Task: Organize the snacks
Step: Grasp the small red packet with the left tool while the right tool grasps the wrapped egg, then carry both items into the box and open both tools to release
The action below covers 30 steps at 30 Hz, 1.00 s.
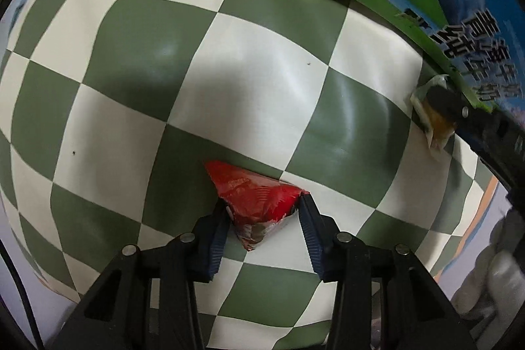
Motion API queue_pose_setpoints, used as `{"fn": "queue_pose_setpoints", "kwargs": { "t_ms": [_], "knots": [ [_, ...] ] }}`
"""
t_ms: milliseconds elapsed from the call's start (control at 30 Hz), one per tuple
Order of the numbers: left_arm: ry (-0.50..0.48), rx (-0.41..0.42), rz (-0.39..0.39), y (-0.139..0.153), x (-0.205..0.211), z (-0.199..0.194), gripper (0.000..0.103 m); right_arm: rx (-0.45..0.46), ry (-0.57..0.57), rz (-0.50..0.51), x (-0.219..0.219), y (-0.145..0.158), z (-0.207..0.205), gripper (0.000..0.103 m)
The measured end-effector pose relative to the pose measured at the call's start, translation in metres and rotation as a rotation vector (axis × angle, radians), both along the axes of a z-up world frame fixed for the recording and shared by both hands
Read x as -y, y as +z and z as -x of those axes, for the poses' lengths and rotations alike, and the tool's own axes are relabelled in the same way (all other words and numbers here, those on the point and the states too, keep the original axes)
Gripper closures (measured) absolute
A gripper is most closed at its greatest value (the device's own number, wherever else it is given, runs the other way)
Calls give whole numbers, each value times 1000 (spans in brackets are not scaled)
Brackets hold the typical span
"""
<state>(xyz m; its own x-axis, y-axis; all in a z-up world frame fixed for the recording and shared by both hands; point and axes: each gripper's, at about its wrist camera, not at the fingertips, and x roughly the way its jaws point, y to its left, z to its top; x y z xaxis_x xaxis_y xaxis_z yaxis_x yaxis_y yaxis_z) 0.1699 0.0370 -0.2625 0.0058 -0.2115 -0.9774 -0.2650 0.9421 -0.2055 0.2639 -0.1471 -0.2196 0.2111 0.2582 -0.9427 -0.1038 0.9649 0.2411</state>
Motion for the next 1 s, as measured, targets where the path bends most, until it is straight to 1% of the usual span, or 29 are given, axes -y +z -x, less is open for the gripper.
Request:
{"fn": "queue_pose_setpoints", "kwargs": {
  "t_ms": [100,200,267,400,467,533,633,700,800,900,967,1000],
  "knots": [
    [10,-16,36,-5,-1,1,59,19,102,62,-10,3,18,59],
    [35,-25,66,-11,-5,3,58,5,174,104,-14,0,42,59],
    [36,-31,68,-13,-4,3,58,-9,200,122,-12,-5,59,59],
    [12,-10,18,-13,3,-2,60,-13,199,154,-14,-23,71,59],
    [-26,10,-19,-8,13,-2,63,-5,192,173,-17,-28,70,58],
    [-65,36,-51,0,21,1,63,11,191,187,-20,-28,69,58],
    [-111,79,-81,17,34,2,63,29,179,153,-18,-16,72,59],
    [-148,116,-91,32,53,1,64,45,148,127,-14,-5,74,59],
    [-198,175,-75,63,72,2,64,67,115,82,0,17,74,59],
    [-239,242,-39,103,94,-4,64,111,74,22,13,54,72,59],
    [-259,285,3,132,105,-16,64,146,55,0,20,80,68,59],
    [-273,305,18,146,110,-28,63,175,41,-12,26,97,61,59]
  ]
}}
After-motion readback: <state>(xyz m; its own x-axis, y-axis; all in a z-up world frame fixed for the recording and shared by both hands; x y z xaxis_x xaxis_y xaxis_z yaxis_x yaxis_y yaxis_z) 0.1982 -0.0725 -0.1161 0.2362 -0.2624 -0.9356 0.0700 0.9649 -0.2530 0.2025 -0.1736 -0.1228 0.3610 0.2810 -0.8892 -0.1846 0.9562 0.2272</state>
